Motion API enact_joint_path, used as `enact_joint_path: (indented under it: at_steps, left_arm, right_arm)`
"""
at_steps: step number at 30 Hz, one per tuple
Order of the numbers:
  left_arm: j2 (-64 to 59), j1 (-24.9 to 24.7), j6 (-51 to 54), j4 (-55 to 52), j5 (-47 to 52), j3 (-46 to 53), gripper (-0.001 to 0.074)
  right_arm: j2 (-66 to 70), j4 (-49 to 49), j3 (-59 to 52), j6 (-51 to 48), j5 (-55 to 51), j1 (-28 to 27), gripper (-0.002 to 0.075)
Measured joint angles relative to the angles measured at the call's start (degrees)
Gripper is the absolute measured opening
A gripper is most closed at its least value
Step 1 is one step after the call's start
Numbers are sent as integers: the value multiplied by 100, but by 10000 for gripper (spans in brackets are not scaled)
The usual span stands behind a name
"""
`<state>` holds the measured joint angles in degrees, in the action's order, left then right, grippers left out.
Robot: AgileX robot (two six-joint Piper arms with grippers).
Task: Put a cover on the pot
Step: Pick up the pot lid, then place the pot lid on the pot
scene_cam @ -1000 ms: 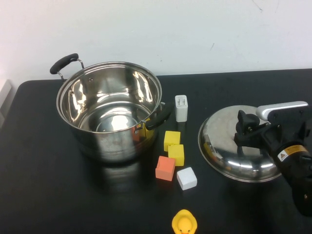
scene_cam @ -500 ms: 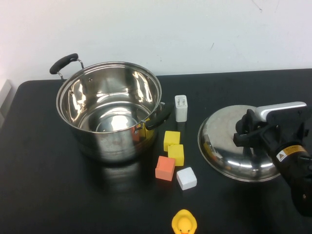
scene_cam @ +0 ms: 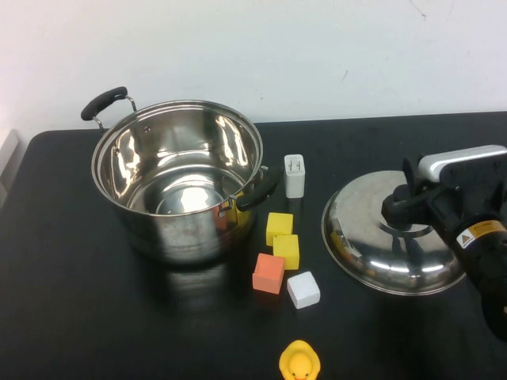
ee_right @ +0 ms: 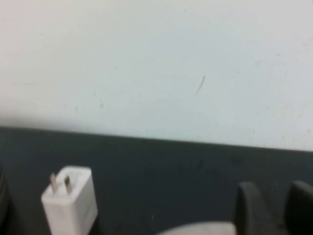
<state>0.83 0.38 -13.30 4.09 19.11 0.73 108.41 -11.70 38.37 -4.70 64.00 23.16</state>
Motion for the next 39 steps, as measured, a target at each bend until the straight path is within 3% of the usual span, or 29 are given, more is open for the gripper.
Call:
enact_joint_path:
  at_steps: [6, 11, 18, 20, 24, 32, 35, 39]
  left_arm:
    - [0, 0, 0, 0, 0, 0, -1]
    - [0, 0, 0, 0, 0, 0, -1]
    - [0, 0, 11, 0, 0, 0, -1]
    - [0, 0, 11, 0, 0, 0, -1]
    - [0, 0, 11, 0, 0, 0, -1]
    - [0, 0, 11, 0, 0, 0, -2]
    - [0, 0, 11, 0, 0, 0, -2]
    - [0, 0, 11, 0, 0, 0, -2]
  right_arm:
    - [110, 0, 0, -60, -361, 0, 505]
    - [467, 0, 67, -72, -452, 0, 598]
    - [795, 0, 227, -82, -422, 0, 588]
    - [795, 0, 236, -82, -412, 0, 538]
    - [795, 0, 214, -82, -86, 0, 349]
    - [123, -71, -131, -205, -249, 0, 349]
    - [-694, 70, -139, 118, -891, 0, 349]
    - [-1796, 1064, 523, 1149, -2498, 0, 349]
